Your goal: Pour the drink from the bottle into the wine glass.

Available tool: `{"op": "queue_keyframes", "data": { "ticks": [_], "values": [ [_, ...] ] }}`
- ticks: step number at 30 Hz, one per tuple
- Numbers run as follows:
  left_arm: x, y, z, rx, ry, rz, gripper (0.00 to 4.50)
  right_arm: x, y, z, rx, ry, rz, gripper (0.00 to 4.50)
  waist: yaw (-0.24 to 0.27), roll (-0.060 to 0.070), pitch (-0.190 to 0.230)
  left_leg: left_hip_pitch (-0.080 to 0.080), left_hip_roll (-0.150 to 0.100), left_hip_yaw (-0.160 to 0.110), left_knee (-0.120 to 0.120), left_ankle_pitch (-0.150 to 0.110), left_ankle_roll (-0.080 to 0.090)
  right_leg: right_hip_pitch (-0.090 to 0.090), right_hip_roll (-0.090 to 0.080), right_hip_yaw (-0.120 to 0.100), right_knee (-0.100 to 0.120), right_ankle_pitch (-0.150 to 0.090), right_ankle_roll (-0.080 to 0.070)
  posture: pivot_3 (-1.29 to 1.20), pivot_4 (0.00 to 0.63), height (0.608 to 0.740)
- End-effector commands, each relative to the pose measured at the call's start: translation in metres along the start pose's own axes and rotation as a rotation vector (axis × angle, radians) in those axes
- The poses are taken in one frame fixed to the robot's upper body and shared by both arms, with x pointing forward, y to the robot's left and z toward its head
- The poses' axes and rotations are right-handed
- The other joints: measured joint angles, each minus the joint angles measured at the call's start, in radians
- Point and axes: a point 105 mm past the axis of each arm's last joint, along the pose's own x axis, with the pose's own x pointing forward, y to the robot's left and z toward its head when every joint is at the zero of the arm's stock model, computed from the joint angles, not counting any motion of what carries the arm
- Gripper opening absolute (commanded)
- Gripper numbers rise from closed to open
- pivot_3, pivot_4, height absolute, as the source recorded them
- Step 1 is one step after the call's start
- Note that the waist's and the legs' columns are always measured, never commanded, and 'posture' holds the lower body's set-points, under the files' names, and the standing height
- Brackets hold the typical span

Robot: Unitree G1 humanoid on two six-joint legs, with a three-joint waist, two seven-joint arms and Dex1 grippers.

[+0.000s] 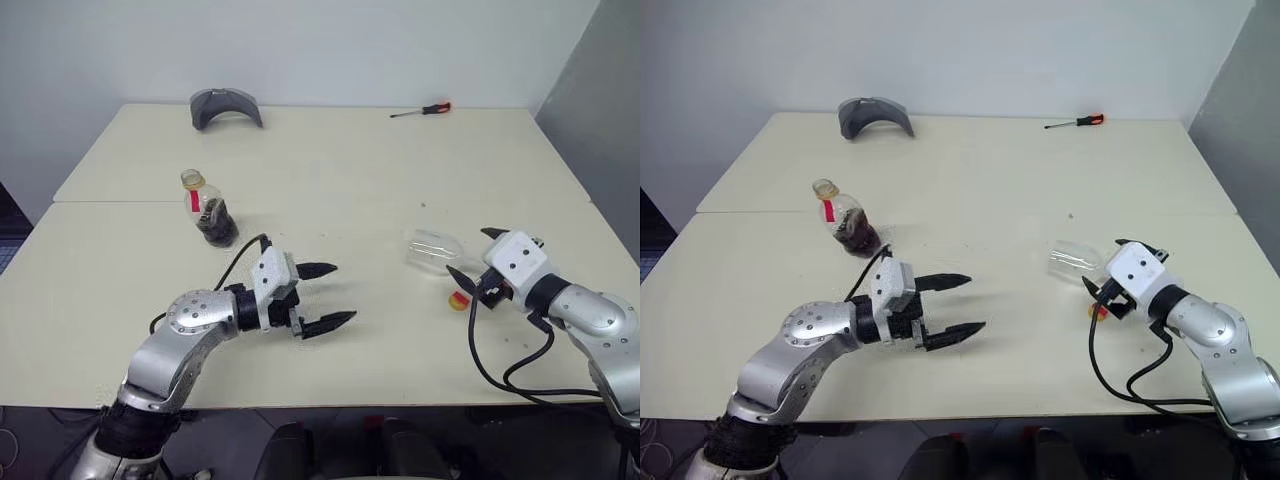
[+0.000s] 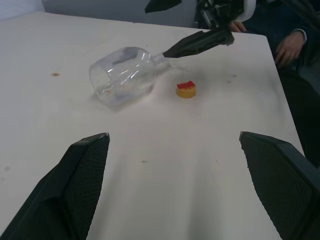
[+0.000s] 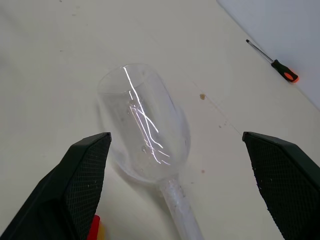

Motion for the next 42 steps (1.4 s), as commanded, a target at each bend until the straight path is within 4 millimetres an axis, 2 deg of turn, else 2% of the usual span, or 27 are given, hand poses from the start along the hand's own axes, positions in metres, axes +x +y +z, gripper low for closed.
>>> {"op": "queue_keyframes", "data": {
  "ticks": [1, 8, 11, 16, 21, 26, 30, 37, 40, 42],
  "values": [
    [0.004, 0.007, 0.007, 0.067, -0.019, -0.018, 4.48, -0.004, -0.006, -0.009, -0.107, 0.047, -0.011, 4.50, 0.000, 0.000, 0.000, 0.000, 0.000, 0.000, 0.000, 0.000, 0.001, 0.000, 0.000, 0.000, 0.000, 0.000, 0.000, 0.00, 0.150, 0.740],
    [0.012, 0.018, 0.011, 0.083, -0.054, 0.019, 4.48, -0.004, -0.009, -0.026, -0.282, 0.146, 0.003, 4.50, -0.001, 0.000, 0.000, 0.000, 0.000, 0.000, 0.000, 0.000, 0.001, 0.000, 0.000, 0.000, 0.000, 0.000, 0.000, 0.00, 0.150, 0.740],
    [0.012, 0.010, 0.010, 0.070, -0.059, -0.008, 4.48, -0.002, -0.013, -0.027, -0.314, 0.157, -0.012, 4.50, -0.001, 0.000, 0.000, 0.000, 0.000, 0.000, 0.000, 0.000, 0.000, 0.000, 0.000, 0.000, 0.000, 0.000, 0.000, 0.00, 0.150, 0.740],
    [0.010, -0.015, 0.007, 0.045, -0.045, -0.131, 4.48, 0.007, -0.018, -0.027, -0.341, 0.168, -0.022, 4.50, -0.002, 0.000, 0.000, 0.000, 0.000, 0.000, 0.000, 0.001, -0.001, 0.000, 0.000, 0.001, 0.000, 0.000, 0.000, 0.00, 0.150, 0.740],
    [0.010, -0.014, 0.008, 0.049, -0.039, -0.140, 4.48, 0.020, -0.022, -0.029, -0.372, 0.181, -0.032, 4.50, -0.001, 0.000, 0.000, 0.000, 0.000, 0.000, 0.000, 0.000, -0.001, 0.000, 0.000, 0.000, 0.000, 0.000, 0.000, 0.00, 0.150, 0.740],
    [0.011, -0.008, 0.011, 0.059, -0.044, -0.114, 4.48, 0.023, -0.023, -0.032, -0.433, 0.190, -0.024, 4.50, 0.000, 0.000, 0.000, 0.000, 0.000, 0.000, 0.001, 0.000, -0.001, 0.000, 0.000, 0.000, 0.000, 0.000, 0.000, 0.00, 0.150, 0.740],
    [0.010, -0.001, 0.014, 0.061, -0.047, -0.091, 4.50, 0.023, -0.021, -0.034, -0.439, 0.193, -0.009, 3.59, 0.000, 0.000, 0.000, 0.000, 0.000, 0.000, 0.001, 0.000, -0.001, 0.000, 0.000, 0.000, 0.000, 0.000, 0.000, 0.00, 0.150, 0.740],
    [0.012, 0.003, 0.019, 0.059, -0.062, -0.081, 4.50, 0.024, -0.026, -0.031, -0.545, 0.204, -0.009, 1.14, 0.000, 0.000, 0.000, 0.000, 0.000, 0.000, 0.001, 0.001, -0.001, 0.000, 0.000, 0.000, 0.000, 0.000, 0.000, 0.00, 0.150, 0.740],
    [0.012, 0.003, 0.020, 0.055, -0.066, -0.082, 4.50, 0.022, -0.027, -0.038, -0.605, 0.247, 0.008, 0.07, 0.000, 0.000, 0.000, 0.000, 0.000, 0.000, 0.001, 0.001, -0.001, 0.000, 0.000, 0.000, 0.000, 0.000, 0.000, 0.00, 0.150, 0.740],
    [0.012, 0.003, 0.020, 0.054, -0.066, -0.078, 4.50, 0.022, -0.028, -0.043, -0.608, 0.269, 0.014, 0.03, 0.000, 0.000, 0.000, 0.000, 0.000, 0.000, 0.001, 0.001, -0.001, 0.000, 0.000, 0.000, 0.000, 0.000, 0.000, 0.00, 0.150, 0.740]
  ]
}}
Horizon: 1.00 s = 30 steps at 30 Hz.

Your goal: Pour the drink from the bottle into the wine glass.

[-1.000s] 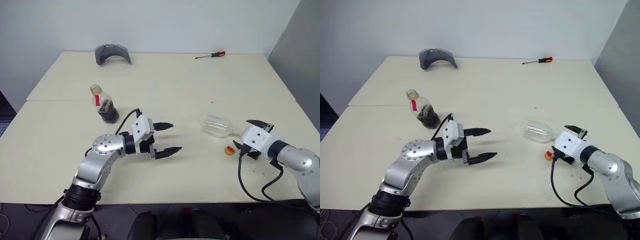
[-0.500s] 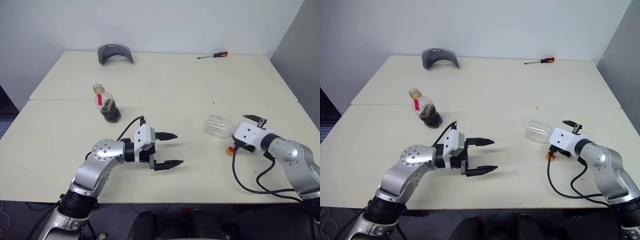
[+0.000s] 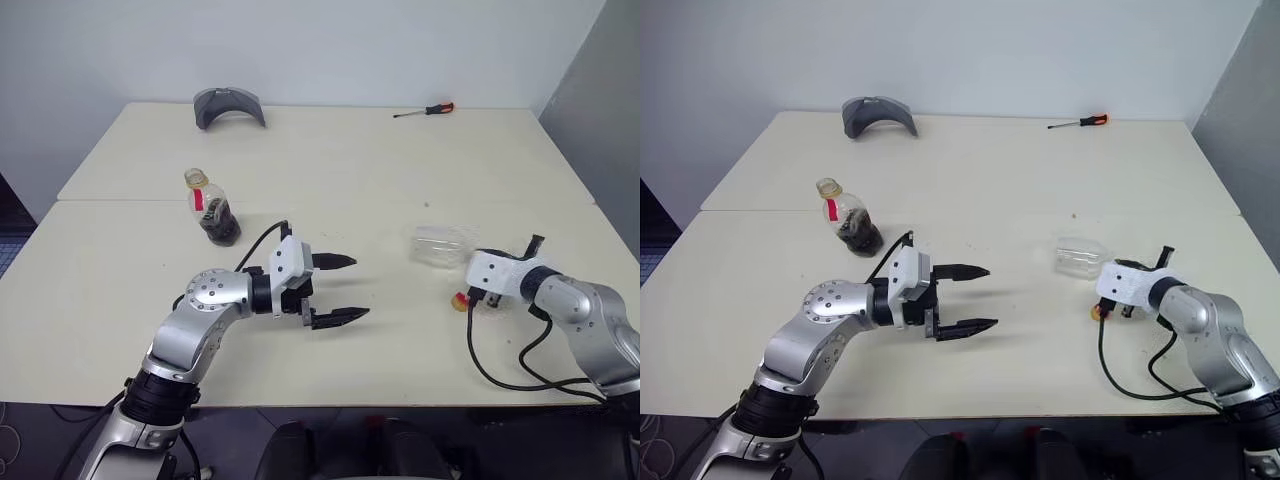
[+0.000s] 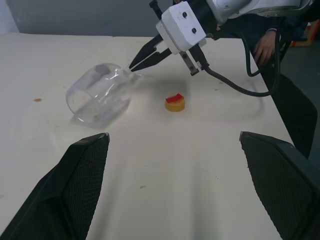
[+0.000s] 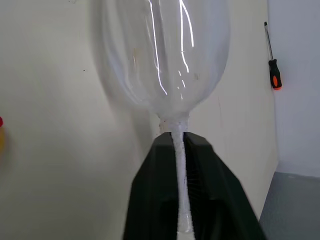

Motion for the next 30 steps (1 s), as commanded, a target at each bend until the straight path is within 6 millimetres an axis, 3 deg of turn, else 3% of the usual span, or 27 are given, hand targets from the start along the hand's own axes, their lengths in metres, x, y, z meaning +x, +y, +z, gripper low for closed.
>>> {"op": "queue_keyframes", "data": {
  "ticks": [1, 7, 12, 15, 18, 26, 30],
  "values": [
    [-0.001, 0.003, 0.011, 0.024, -0.040, 0.008, 4.50, -0.001, -0.007, -0.004, -0.040, 0.023, -0.013, 0.03, 0.000, 0.000, 0.000, 0.000, 0.000, 0.000, 0.000, 0.000, 0.000, 0.000, 0.000, 0.000, 0.000, 0.000, 0.000, 0.00, 0.150, 0.740],
    [-0.001, 0.004, 0.012, 0.029, -0.045, 0.014, 4.50, 0.002, -0.008, -0.001, -0.026, 0.014, -0.017, 0.03, 0.000, 0.000, 0.000, 0.000, 0.000, 0.000, 0.000, 0.001, -0.001, 0.000, 0.000, 0.000, 0.000, 0.000, 0.000, 0.00, 0.150, 0.740],
    [-0.001, 0.009, 0.013, 0.031, -0.049, 0.029, 4.50, 0.012, -0.020, 0.004, -0.011, -0.009, -0.063, 0.03, 0.000, 0.000, 0.000, 0.000, 0.000, 0.000, 0.000, 0.001, -0.001, 0.000, 0.000, 0.000, 0.000, 0.000, 0.000, 0.00, 0.150, 0.740],
    [0.000, 0.008, 0.013, 0.033, -0.050, 0.026, 4.50, 0.021, -0.030, 0.000, -0.048, 0.002, -0.093, 0.60, -0.001, 0.000, 0.000, 0.000, 0.000, 0.000, 0.000, 0.001, -0.001, 0.000, 0.000, 0.000, 0.000, 0.000, 0.000, 0.00, 0.150, 0.740],
    [0.000, 0.009, 0.015, 0.033, -0.053, 0.031, 4.50, 0.028, -0.037, -0.007, -0.087, 0.019, -0.115, 1.59, -0.001, 0.000, 0.000, 0.000, 0.000, 0.001, 0.000, 0.001, -0.002, 0.000, 0.000, 0.000, 0.000, 0.000, 0.000, 0.00, 0.150, 0.740],
    [-0.005, 0.012, 0.015, 0.028, -0.049, 0.059, 4.50, 0.036, -0.036, -0.012, -0.140, 0.012, -0.079, 4.45, -0.001, 0.000, 0.000, 0.000, 0.000, 0.001, 0.000, 0.001, -0.002, 0.000, 0.000, 0.001, 0.000, 0.000, 0.000, 0.00, 0.150, 0.740],
    [-0.006, 0.014, 0.014, 0.020, -0.049, 0.071, 4.50, 0.038, -0.038, -0.017, -0.149, 0.028, -0.076, 4.48, -0.001, 0.000, 0.000, 0.000, 0.000, 0.001, 0.000, 0.001, -0.002, 0.000, 0.000, 0.001, 0.000, 0.000, 0.000, 0.00, 0.150, 0.740]
  ]
}}
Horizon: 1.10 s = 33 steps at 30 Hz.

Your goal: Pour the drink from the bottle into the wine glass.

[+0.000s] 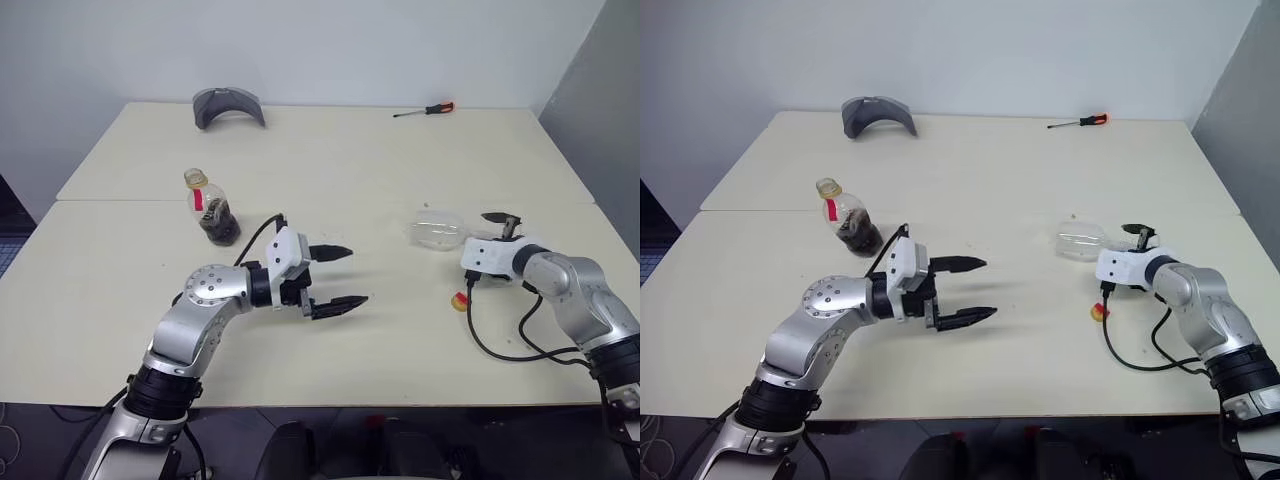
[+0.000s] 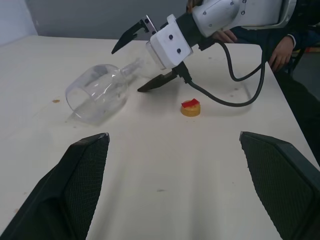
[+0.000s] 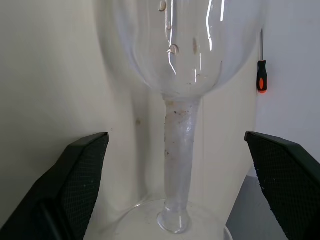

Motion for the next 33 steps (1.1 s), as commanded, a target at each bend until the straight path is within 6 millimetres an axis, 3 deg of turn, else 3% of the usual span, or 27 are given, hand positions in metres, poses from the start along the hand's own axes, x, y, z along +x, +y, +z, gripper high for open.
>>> {"op": "queue_keyframes", "data": {
  "ticks": [1, 10, 11, 15, 23, 27, 31, 33],
  "values": [
    [-0.003, 0.001, 0.010, 0.021, -0.031, 0.009, 4.50, 0.002, -0.015, -0.008, -0.038, 0.028, -0.037, 4.48, 0.000, 0.000, 0.000, 0.000, 0.000, 0.000, 0.000, 0.000, 0.000, 0.000, 0.000, 0.000, 0.000, 0.000, 0.000, 0.00, 0.150, 0.740],
    [-0.005, 0.008, 0.013, 0.024, -0.029, 0.024, 4.50, 0.019, -0.018, -0.021, -0.085, 0.094, -0.021, 4.48, -0.003, 0.000, 0.000, 0.000, 0.000, 0.001, 0.000, 0.000, 0.000, 0.000, 0.000, 0.000, 0.000, 0.000, 0.000, 0.00, 0.150, 0.740],
    [-0.005, 0.008, 0.013, 0.025, -0.029, 0.026, 4.50, 0.019, -0.019, -0.021, -0.077, 0.091, -0.022, 4.31, -0.003, 0.000, 0.000, 0.000, 0.000, 0.001, 0.000, 0.000, 0.000, 0.000, 0.000, 0.000, 0.000, 0.000, 0.000, 0.00, 0.150, 0.740],
    [-0.006, 0.009, 0.013, 0.026, -0.028, 0.030, 4.50, 0.017, -0.021, -0.020, -0.091, 0.082, -0.021, 3.25, -0.003, 0.000, 0.000, 0.000, 0.000, 0.001, 0.000, 0.000, 0.000, 0.000, 0.000, 0.001, 0.000, 0.000, 0.000, 0.00, 0.150, 0.740],
    [-0.004, 0.008, 0.014, 0.028, -0.034, 0.028, 4.50, 0.017, -0.025, -0.022, -0.123, 0.088, -0.031, 0.28, -0.003, 0.000, 0.000, 0.000, 0.000, 0.001, 0.000, 0.000, 0.000, 0.000, 0.000, 0.000, 0.000, 0.000, 0.000, 0.00, 0.150, 0.740],
    [-0.003, 0.005, 0.015, 0.022, -0.038, 0.017, 4.50, 0.019, -0.032, -0.014, -0.133, 0.064, -0.078, 0.24, -0.003, 0.000, 0.000, 0.000, 0.000, 0.001, 0.000, 0.000, 0.000, 0.000, 0.000, 0.001, 0.000, 0.000, 0.000, 0.00, 0.150, 0.740],
    [-0.009, 0.002, 0.014, -0.026, -0.042, 0.019, 4.50, 0.024, -0.053, 0.006, -0.128, -0.010, -0.189, 0.24, -0.008, 0.000, 0.000, 0.000, 0.000, 0.001, 0.000, 0.000, 0.000, 0.000, 0.000, 0.001, 0.000, 0.000, 0.000, 0.00, 0.150, 0.740],
    [-0.016, -0.002, 0.013, -0.079, -0.043, 0.026, 4.50, 0.029, -0.066, 0.029, -0.039, -0.103, -0.266, 0.24, -0.016, 0.000, 0.000, 0.000, 0.001, 0.001, 0.000, 0.000, 0.000, -0.001, 0.000, 0.001, 0.001, 0.000, 0.000, 0.00, 0.150, 0.740]
  ]
}}
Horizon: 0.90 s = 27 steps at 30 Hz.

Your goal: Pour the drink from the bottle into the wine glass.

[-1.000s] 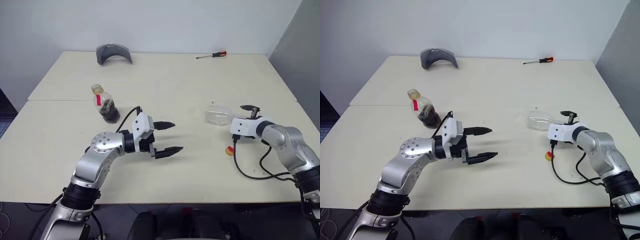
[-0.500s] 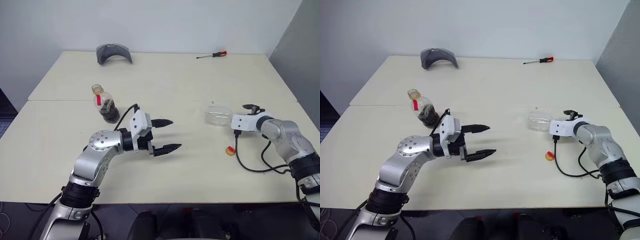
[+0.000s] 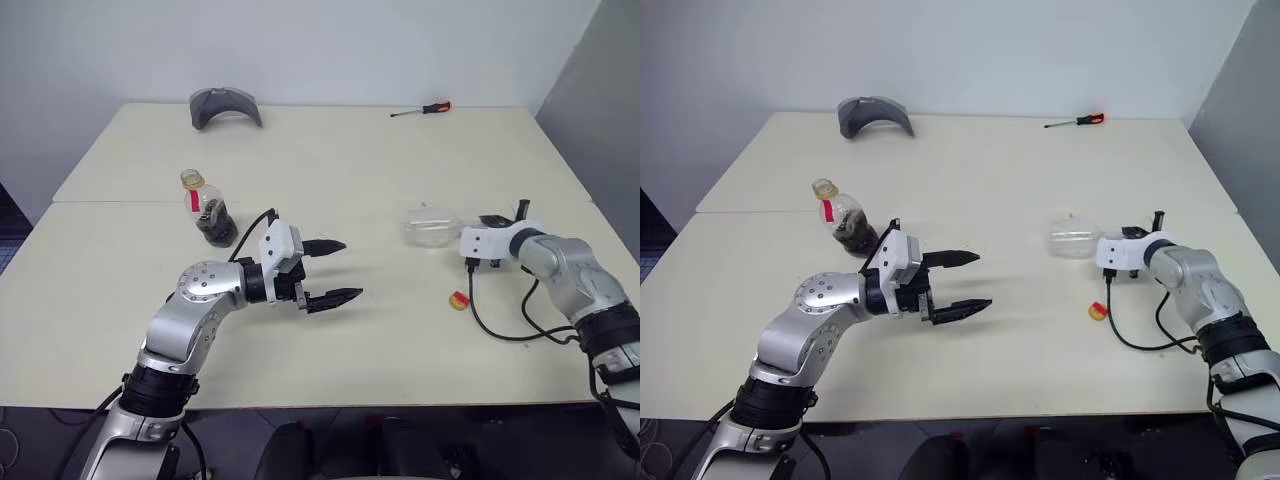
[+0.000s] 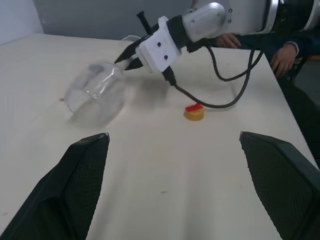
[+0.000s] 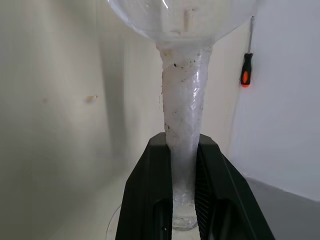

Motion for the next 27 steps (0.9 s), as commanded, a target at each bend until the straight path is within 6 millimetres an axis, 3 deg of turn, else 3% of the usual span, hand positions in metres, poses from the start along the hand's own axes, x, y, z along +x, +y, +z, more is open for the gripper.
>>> {"op": "queue_keyframes", "data": {
  "ticks": [1, 3, 7, 9, 12, 18, 22, 27],
  "values": [
    [-0.015, -0.006, 0.008, -0.055, -0.031, 0.019, 4.50, 0.007, -0.047, 0.039, 0.164, -0.160, -0.207, 0.24, -0.017, 0.000, 0.000, 0.000, 0.001, 0.000, 0.000, 0.000, 0.000, 0.000, 0.000, 0.000, 0.000, 0.000, 0.000, 0.00, 0.150, 0.740],
    [-0.024, -0.013, 0.003, -0.121, -0.020, 0.040, 4.50, 0.015, -0.053, 0.066, 0.372, -0.259, -0.229, 0.24, -0.028, 0.000, 0.000, 0.001, 0.002, 0.000, 0.000, 0.000, 0.000, 0.000, 0.001, 0.000, 0.000, 0.000, 0.000, 0.00, 0.150, 0.740],
    [-0.039, -0.023, -0.001, -0.210, -0.004, 0.100, 4.50, 0.028, -0.052, 0.100, 0.716, -0.364, -0.197, 0.24, -0.030, 0.000, 0.000, 0.000, 0.003, 0.000, 0.000, 0.000, 0.000, 0.000, 0.001, -0.001, 0.000, 0.000, -0.001, 0.00, 0.150, 0.740],
    [-0.050, -0.019, -0.004, -0.246, -0.012, 0.212, 4.50, 0.033, -0.053, 0.124, 0.968, -0.438, -0.154, 0.24, -0.023, 0.000, 0.000, 0.000, 0.002, 0.000, 0.000, 0.000, 0.000, 0.000, 0.000, -0.001, 0.000, 0.000, -0.001, 0.00, 0.150, 0.740],
    [-0.065, -0.015, -0.008, -0.281, -0.018, 0.362, 4.50, 0.035, -0.051, 0.153, 1.208, -0.506, -0.074, 0.24, -0.016, 0.000, 0.000, 0.000, 0.001, 0.000, 0.000, 0.000, 0.000, 0.000, -0.001, -0.002, 0.001, 0.000, 0.000, 0.00, 0.150, 0.740],
    [-0.092, -0.017, -0.009, -0.254, -0.027, 0.628, 4.50, 0.035, -0.032, 0.209, 1.432, -0.613, 0.096, 0.24, -0.014, 0.000, 0.000, -0.001, 0.001, -0.001, 0.000, 0.000, 0.000, 0.000, -0.002, -0.002, 0.000, 0.000, 0.000, 0.00, 0.150, 0.740],
    [-0.101, -0.026, -0.013, -0.279, -0.028, 0.742, 4.50, 0.035, -0.017, 0.226, 1.520, -0.633, 0.131, 0.24, -0.015, 0.000, 0.000, 0.000, 0.001, -0.001, -0.001, 0.000, 0.000, 0.000, -0.002, -0.003, 0.001, 0.000, -0.001, 0.00, 0.150, 0.740],
    [-0.099, -0.045, -0.014, -0.300, -0.018, 0.757, 4.50, 0.035, -0.001, 0.240, 1.531, -0.631, 0.158, 0.24, -0.014, 0.000, 0.000, 0.000, 0.001, -0.001, -0.001, 0.000, 0.000, 0.000, -0.002, -0.003, 0.001, 0.000, -0.001, 0.00, 0.150, 0.740]
  ]
}}
